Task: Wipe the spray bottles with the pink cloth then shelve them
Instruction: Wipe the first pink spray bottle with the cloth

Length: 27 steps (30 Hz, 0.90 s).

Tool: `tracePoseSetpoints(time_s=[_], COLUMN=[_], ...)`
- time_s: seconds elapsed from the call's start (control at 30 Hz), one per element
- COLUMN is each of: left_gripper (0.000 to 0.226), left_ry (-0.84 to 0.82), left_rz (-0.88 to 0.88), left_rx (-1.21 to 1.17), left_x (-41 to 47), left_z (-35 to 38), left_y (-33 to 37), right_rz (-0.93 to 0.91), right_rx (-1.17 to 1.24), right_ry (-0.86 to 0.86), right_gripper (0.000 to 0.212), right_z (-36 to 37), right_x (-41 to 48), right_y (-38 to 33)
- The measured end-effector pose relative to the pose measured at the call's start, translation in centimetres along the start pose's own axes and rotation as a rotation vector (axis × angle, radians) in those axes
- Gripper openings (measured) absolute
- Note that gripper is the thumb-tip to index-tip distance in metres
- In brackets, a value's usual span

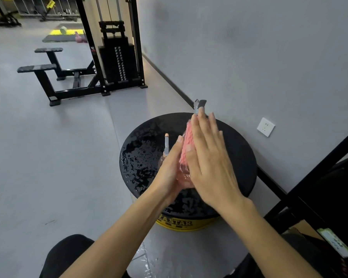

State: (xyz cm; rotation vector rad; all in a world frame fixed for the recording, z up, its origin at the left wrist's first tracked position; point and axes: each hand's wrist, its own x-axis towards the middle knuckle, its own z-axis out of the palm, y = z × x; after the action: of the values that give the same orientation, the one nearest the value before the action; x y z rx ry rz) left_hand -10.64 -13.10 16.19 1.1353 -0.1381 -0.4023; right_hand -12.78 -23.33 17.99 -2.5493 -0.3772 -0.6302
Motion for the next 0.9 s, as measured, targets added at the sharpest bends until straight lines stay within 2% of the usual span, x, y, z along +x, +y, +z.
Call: tracePoseSetpoints(time_s=[0.13, 0.23, 0.33, 0.53, 0.77, 0.9], left_gripper=[0.055, 0.054, 0.061, 0.043, 0.05, 0.053], left_ry=[0.032, 0.069, 0.108, 0.042, 0.07, 0.072], left_rz=[0.011, 0.034, 0.008, 0.03, 0.082, 0.061], left_rx=[-0.034, -0.083, -0.068, -0.011, -0.148, -0.146], left_x=[0.2, 0.4, 0.4, -0.2, 0.5, 0.3], left_z=[-0.3, -0.9, -1.2, -0.2, -0.6, -0.6], left_y=[0.0, 0.3, 0.5, 0.0, 0.8, 0.8], right_rz=[-0.026, -0.084, -0.087, 0.051, -0.095, -0.097], right_rx=[0.066, 0.088, 0.123, 0.232, 0.137, 0.121], right_ry=[-0.014, -0.017, -0.037, 0.009, -0.007, -0.011], right_gripper=[0.056, 0.058, 0.06, 0.058, 0.056, 0.058], right_z=[-0.1, 0.6, 1.4, 0.1, 0.6, 0.9], right_x=[0.3, -2.4, -4.2, 1.0, -2.3, -3.2], right_y=[0.2, -0.4, -0.7, 0.4, -0.5, -0.8])
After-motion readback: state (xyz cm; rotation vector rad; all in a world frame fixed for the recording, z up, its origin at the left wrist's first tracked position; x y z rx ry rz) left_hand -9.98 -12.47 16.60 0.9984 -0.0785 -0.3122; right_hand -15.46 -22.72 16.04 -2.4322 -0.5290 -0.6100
